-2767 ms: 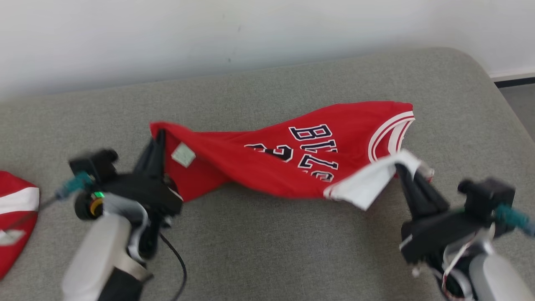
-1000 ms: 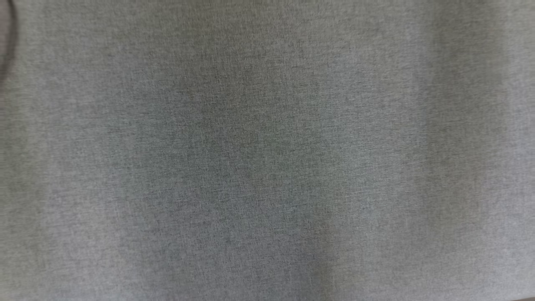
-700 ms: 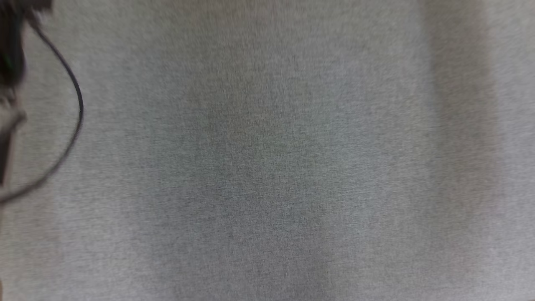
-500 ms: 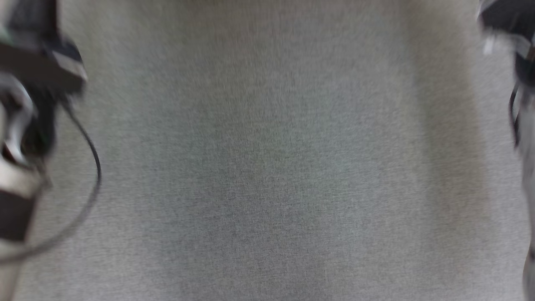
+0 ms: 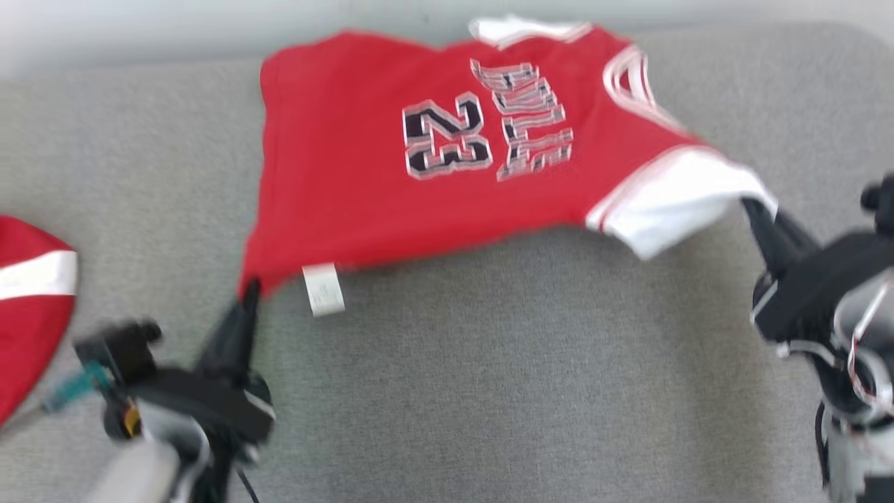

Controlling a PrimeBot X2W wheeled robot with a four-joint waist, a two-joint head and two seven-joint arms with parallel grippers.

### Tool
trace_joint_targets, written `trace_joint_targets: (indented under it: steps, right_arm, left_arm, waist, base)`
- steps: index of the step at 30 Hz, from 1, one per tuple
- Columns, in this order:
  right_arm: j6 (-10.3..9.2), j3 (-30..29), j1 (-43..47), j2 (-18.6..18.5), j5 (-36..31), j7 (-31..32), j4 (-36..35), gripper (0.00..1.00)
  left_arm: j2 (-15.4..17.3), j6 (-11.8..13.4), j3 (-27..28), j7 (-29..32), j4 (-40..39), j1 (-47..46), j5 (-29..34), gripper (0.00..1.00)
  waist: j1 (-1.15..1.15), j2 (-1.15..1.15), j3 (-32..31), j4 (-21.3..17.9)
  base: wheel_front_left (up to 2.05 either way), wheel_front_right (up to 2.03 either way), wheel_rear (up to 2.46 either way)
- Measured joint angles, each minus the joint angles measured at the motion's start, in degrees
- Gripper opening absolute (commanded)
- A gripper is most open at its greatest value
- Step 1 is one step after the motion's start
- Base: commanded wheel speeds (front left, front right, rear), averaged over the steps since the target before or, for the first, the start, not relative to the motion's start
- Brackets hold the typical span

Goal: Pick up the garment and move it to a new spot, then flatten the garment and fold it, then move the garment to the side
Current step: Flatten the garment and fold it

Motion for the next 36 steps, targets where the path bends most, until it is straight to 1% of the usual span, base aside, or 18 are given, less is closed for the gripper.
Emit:
trace_joint_targets:
  steps: [7, 10, 14, 18, 25, 29, 36]
  right_arm:
    - [0.00, -5.57, 10.04, 5.11, -1.91, 3.22, -7.34, 0.00]
    - [0.00, -7.00, 13.96, 6.46, -3.11, 4.43, -9.73, 0.00]
    - [0.00, -8.46, 18.30, 7.60, -3.15, 5.77, -11.85, 0.00]
    - [0.00, -9.16, 22.50, 7.87, -3.88, 8.42, -13.25, 0.00]
    - [0.00, -8.83, 28.78, 8.01, -5.48, 16.30, -15.40, 0.00]
    - [0.00, -8.42, 31.33, 8.02, -4.90, 19.59, -15.21, 0.00]
    - [0.00, -7.15, 35.20, 8.01, -4.01, 25.62, -15.45, 0.00]
  left_arm:
    - [-1.86, 1.33, -2.35, -1.36, -0.70, 8.01, -0.42, 0.00]
    - [-2.08, 1.86, -3.00, -1.42, -1.44, 10.51, -0.89, 0.00]
    - [-1.98, 2.76, -4.04, -1.24, -2.54, 13.44, -0.85, 0.00]
    - [-1.51, 3.96, -5.45, -0.67, -2.96, 15.17, 0.59, 0.00]
    - [0.36, 6.12, -6.80, 0.86, -2.94, 17.15, 2.08, 0.00]
    - [1.83, 7.89, -7.97, 3.36, -2.91, 18.39, 2.74, 0.00]
    - [4.25, 9.14, -9.88, 7.42, -3.78, 21.01, 2.83, 0.00]
  waist:
    - [0.00, 0.00, -4.70, 0.92]
    - [0.01, 0.00, -6.27, 1.28]
    - [0.01, 0.00, -8.00, 1.60]
    - [0.02, 0.00, -9.17, 1.92]
    - [0.02, 0.01, -10.51, 2.22]
    - [0.02, 0.01, -11.29, 2.09]
    - [0.02, 0.01, -12.49, 1.89]
  base:
    - [0.00, 0.00, 0.00]
    - [0.00, 0.00, 0.00]
    - [0.00, 0.00, 0.00]
    - [0.00, 0.00, 0.00]
    - [0.00, 0.00, 0.00]
    - [0.00, 0.00, 0.00]
    - [0.00, 0.00, 0.00]
